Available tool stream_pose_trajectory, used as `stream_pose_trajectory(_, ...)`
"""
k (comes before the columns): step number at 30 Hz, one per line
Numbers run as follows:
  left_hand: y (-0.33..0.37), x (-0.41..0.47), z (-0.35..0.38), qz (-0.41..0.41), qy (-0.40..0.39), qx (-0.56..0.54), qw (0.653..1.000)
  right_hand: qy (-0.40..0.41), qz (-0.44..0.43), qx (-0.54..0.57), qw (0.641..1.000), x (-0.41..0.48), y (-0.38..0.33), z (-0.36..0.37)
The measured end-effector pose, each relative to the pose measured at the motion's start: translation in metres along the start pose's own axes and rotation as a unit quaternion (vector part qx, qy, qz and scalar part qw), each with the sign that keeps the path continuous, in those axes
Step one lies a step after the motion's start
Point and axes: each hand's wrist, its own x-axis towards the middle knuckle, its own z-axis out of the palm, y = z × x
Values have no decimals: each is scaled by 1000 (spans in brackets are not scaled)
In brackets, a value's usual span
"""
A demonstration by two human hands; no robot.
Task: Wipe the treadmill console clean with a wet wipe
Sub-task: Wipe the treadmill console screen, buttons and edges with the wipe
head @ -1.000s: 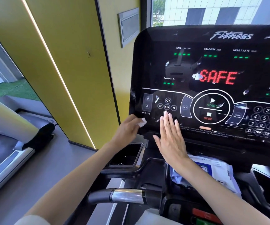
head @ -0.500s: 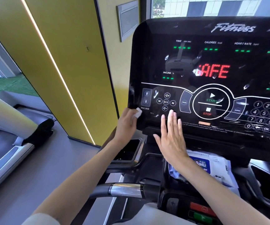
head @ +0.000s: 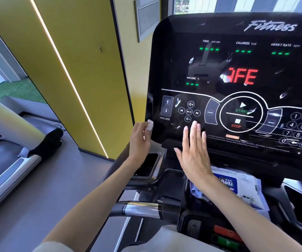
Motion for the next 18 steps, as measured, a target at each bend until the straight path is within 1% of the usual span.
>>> stream_pose_trajectory(1,3,-6,4,23,-32,12,999,-1,1,0,1000,0,0,0)
stream_pose_trajectory(3,5,-15,7,105,-112,37,987,-5,-2,-5,1000,0,0,0)
stream_pose_trajectory(4,1,-13,6,116,-118,40,985,-7,-3,-6,1000,0,0,0)
stream_pose_trajectory(5,-3,-9,4,87,-94,28,991,-9,-3,-7,1000,0,1,1)
stream_pose_trajectory(6,-3,-4,0,29,-34,12,999,-10,-2,-9,1000,0,1,1)
stream_pose_trajectory(7,-3,-1,-2,-28,16,8,999,-11,0,-12,1000,0,0,2)
stream_pose_trajectory(8,1,-1,-2,-47,27,8,998,-12,3,-15,1000,1,0,2)
stream_pose_trajectory(9,8,-4,1,-17,-1,14,1000,-14,4,-18,1000,1,-1,2)
stream_pose_trajectory(11,15,-17,7,94,-100,24,990,-16,5,-26,1000,1,-1,1)
stream_pose_trajectory(12,13,-17,6,121,-122,23,985,-16,6,-28,999,1,-1,2)
stream_pose_trajectory(13,7,-13,6,111,-115,16,987,-16,8,-25,1000,1,-2,2)
stream_pose_trajectory(15,-2,-5,2,7,-25,4,1000,-14,10,-18,1000,2,-2,3)
stream_pose_trajectory(16,-2,-5,2,-34,5,5,999,-14,11,-16,1000,2,-2,3)
stream_pose_trajectory(17,1,-7,4,-32,0,9,999,-15,12,-16,1000,2,-2,3)
stream_pose_trajectory(18,6,-12,7,10,-36,14,999,-17,12,-18,1000,2,-2,3)
